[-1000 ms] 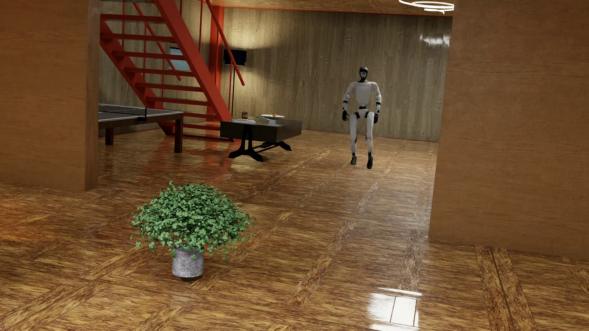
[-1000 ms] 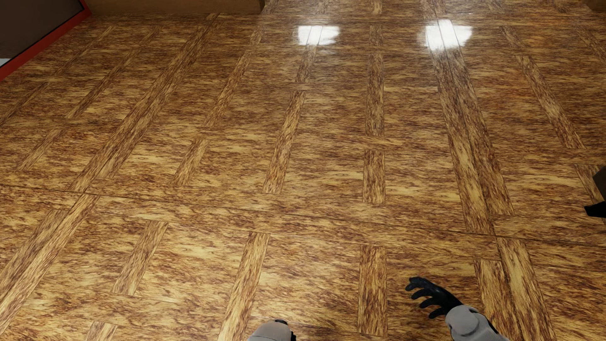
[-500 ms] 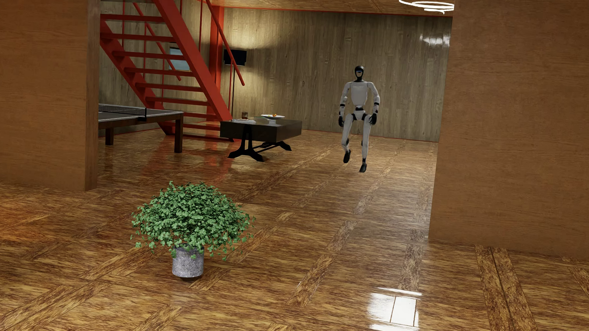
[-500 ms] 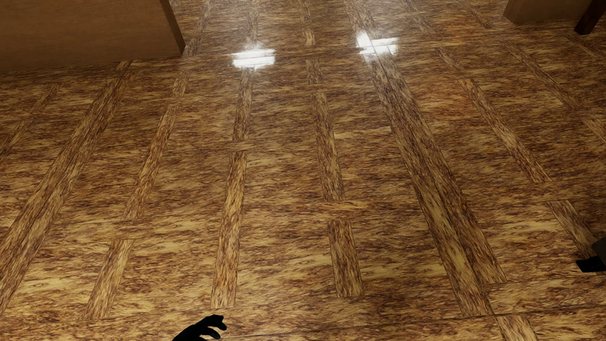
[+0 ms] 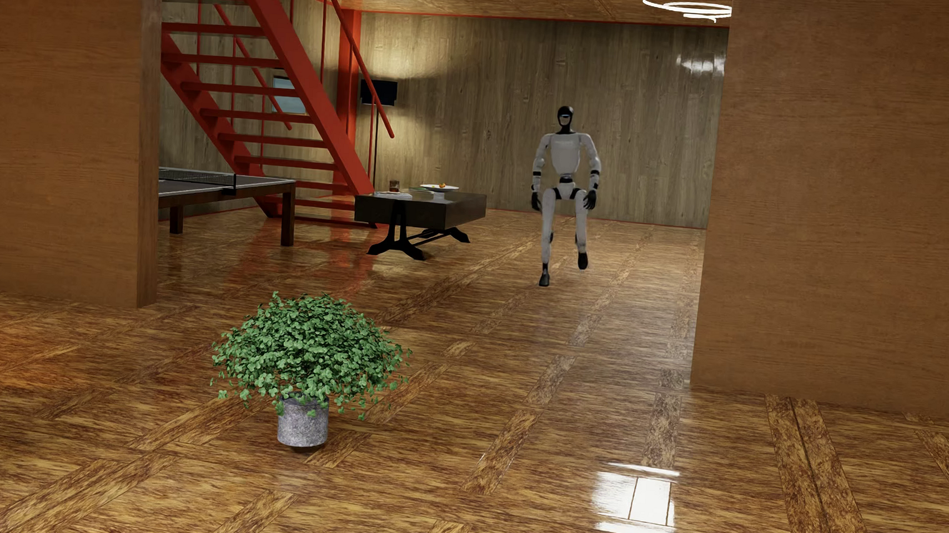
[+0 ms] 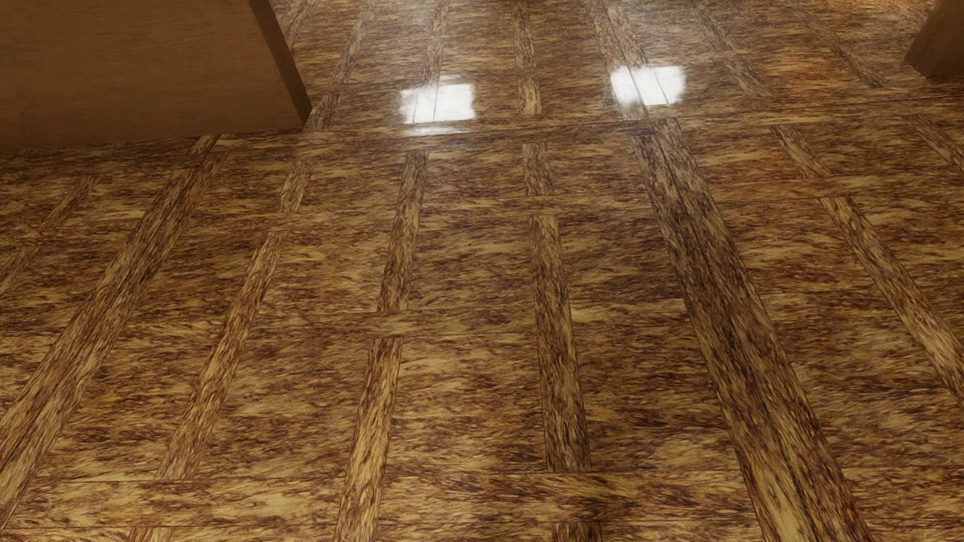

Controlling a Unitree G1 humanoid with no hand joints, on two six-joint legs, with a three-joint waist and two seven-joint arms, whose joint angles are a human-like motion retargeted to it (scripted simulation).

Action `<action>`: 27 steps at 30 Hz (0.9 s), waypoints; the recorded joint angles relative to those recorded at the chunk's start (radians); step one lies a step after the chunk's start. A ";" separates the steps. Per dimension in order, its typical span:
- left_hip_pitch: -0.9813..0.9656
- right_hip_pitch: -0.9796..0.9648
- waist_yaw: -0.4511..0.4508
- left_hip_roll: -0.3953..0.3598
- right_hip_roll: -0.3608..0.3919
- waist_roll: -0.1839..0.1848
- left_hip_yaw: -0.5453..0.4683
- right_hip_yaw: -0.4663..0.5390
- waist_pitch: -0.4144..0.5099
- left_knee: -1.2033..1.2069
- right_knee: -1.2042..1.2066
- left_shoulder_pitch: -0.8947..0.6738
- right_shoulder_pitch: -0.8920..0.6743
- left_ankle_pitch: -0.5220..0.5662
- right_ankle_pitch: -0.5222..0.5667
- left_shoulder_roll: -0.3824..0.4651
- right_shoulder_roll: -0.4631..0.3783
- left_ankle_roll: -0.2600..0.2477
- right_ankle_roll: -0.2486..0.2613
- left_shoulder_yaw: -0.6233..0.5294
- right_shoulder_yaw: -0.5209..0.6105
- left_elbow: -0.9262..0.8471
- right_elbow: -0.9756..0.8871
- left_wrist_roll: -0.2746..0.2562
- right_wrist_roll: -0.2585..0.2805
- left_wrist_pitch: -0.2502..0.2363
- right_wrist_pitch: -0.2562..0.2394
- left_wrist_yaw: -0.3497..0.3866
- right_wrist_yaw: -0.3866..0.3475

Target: Move towards the plant

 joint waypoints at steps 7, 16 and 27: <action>-0.321 0.435 0.279 -0.023 -0.023 -0.043 0.000 0.000 0.024 -0.655 -0.155 0.253 -0.178 0.114 -0.105 -0.030 -0.076 0.000 0.000 -0.102 -0.196 -0.066 -0.244 0.000 0.000 0.000 0.000 0.000 0.000; -0.332 0.393 0.252 -0.110 -0.145 -0.102 0.000 0.000 0.013 -0.770 0.328 0.042 -0.158 0.015 0.181 -0.025 0.010 0.000 0.000 -0.110 -0.113 0.072 -0.070 0.000 0.000 0.000 0.000 0.000 0.000; 0.261 -0.149 -0.024 -0.135 -0.139 -0.058 0.000 0.000 -0.008 -0.870 0.045 -0.212 0.106 -0.538 0.024 0.137 -0.009 0.000 0.000 0.227 0.019 -0.300 0.057 0.000 0.000 0.000 0.000 0.000 0.000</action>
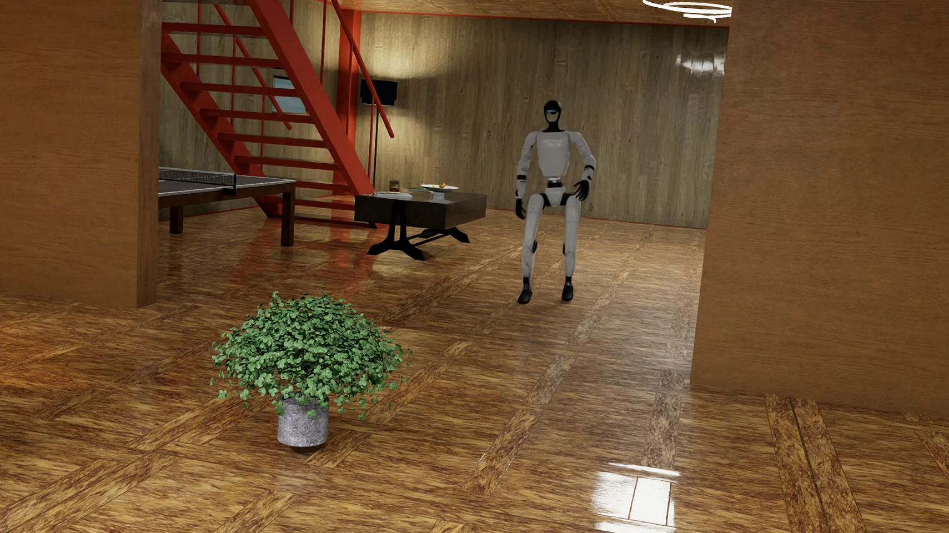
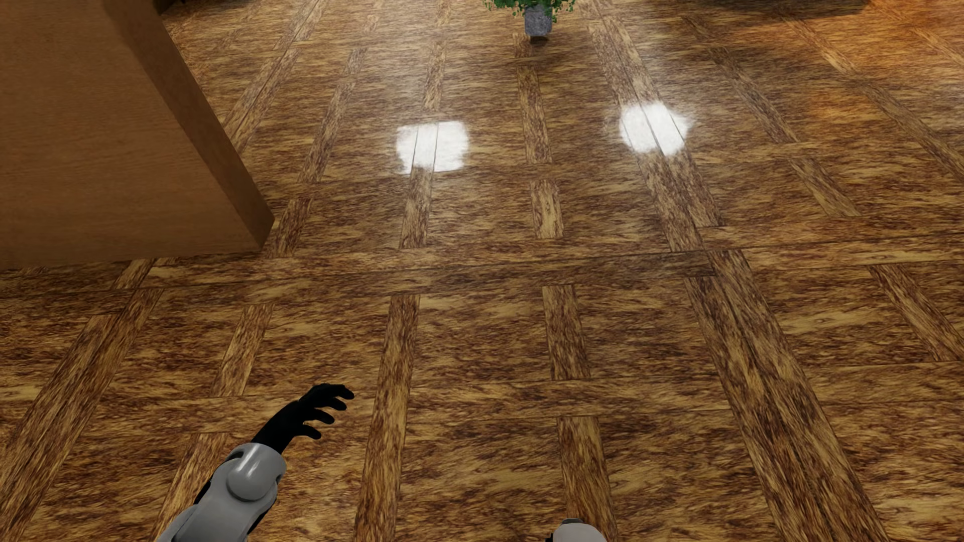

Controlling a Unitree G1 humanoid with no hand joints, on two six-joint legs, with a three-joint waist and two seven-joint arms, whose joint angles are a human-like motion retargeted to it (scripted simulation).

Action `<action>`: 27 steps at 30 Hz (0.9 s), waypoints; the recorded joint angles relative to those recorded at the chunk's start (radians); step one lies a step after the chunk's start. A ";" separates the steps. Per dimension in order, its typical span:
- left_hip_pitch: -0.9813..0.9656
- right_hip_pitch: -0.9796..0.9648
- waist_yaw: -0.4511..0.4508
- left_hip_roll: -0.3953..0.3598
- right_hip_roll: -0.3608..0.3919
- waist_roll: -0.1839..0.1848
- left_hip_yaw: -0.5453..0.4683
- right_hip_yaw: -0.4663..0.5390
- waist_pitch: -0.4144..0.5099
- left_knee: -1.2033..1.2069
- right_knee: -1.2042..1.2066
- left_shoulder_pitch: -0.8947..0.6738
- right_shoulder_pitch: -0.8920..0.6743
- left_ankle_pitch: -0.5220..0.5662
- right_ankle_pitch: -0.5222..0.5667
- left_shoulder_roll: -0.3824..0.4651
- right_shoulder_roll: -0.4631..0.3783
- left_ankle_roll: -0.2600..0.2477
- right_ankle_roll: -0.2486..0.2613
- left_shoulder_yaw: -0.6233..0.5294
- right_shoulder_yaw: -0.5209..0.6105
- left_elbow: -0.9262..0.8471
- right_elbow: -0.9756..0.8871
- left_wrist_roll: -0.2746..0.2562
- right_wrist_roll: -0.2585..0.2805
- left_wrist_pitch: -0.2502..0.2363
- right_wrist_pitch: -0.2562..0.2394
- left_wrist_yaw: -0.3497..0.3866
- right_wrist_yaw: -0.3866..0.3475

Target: Move towards the plant

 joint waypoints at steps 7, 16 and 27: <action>0.082 -0.028 -0.008 0.097 -0.050 -0.003 0.000 0.000 -0.056 0.055 -0.219 0.105 -0.052 0.075 0.147 -0.106 0.028 0.000 0.000 -0.132 0.017 0.221 0.027 0.000 0.000 0.000 0.000 0.000 0.000; -0.341 0.271 0.237 0.145 0.024 0.023 0.000 0.000 -0.012 0.473 -0.176 0.441 -0.209 0.524 0.001 -0.141 -0.106 0.000 0.000 -0.380 -0.274 0.187 -0.157 0.000 0.000 0.000 0.000 0.000 0.000; -0.357 0.418 0.230 0.122 0.070 0.051 0.000 0.000 0.011 -0.017 -0.182 0.328 -0.374 0.329 -0.073 -0.120 -0.118 0.000 0.000 -0.381 -0.241 0.137 -0.233 0.000 0.000 0.000 0.000 0.000 0.000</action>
